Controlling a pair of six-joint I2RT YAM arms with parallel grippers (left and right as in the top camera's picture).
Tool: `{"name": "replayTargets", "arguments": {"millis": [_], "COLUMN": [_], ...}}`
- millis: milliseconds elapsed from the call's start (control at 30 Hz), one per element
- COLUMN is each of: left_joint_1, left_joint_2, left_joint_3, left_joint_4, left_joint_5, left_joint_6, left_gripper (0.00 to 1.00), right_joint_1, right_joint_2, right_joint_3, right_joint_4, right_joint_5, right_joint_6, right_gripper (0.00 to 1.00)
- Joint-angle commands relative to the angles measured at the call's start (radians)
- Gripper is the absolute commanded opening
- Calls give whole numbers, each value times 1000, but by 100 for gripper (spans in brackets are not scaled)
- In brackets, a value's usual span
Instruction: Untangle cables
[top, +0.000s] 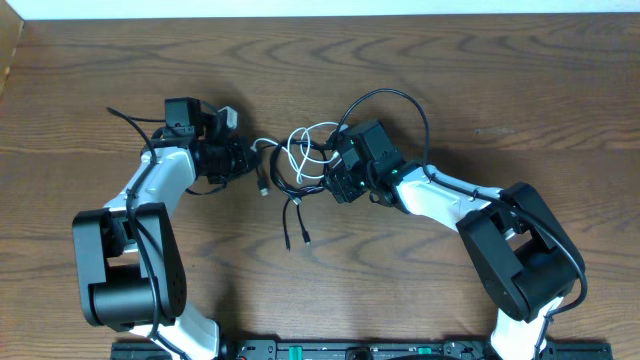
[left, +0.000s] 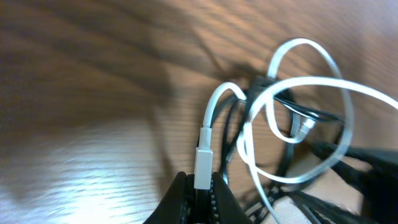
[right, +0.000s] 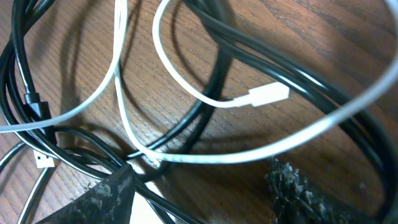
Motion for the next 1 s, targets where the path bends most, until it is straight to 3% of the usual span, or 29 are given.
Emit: {"name": "replayTargets", "arguments": {"millis": [0, 233, 467, 767, 933, 967], "left_joint_1": [4, -28, -93, -109, -117, -123], "left_joint_2": [2, 2, 3, 3, 3, 3], "left_joint_3": [-3, -11, -12, -12, -11, -12], "left_joint_4": [-10, -10, -18, -17, -17, -17], "left_joint_5": [-159, -183, -399, -364, -260, -259], "left_joint_6": [-74, -85, -187, -195, -180, -180], "left_gripper": [8, 11, 17, 51, 56, 56], "right_joint_1": [4, 4, 4, 4, 4, 4], "right_joint_2": [51, 51, 51, 52, 52, 52], "right_joint_3": [-16, -16, -16, -16, -16, -16], "right_joint_4": [-16, -16, -16, -16, -16, -16], "right_joint_5": [12, 12, 12, 12, 12, 11], "right_joint_6": [-9, -9, -9, -9, -8, -8], "right_gripper": [66, 66, 66, 68, 70, 65]}}
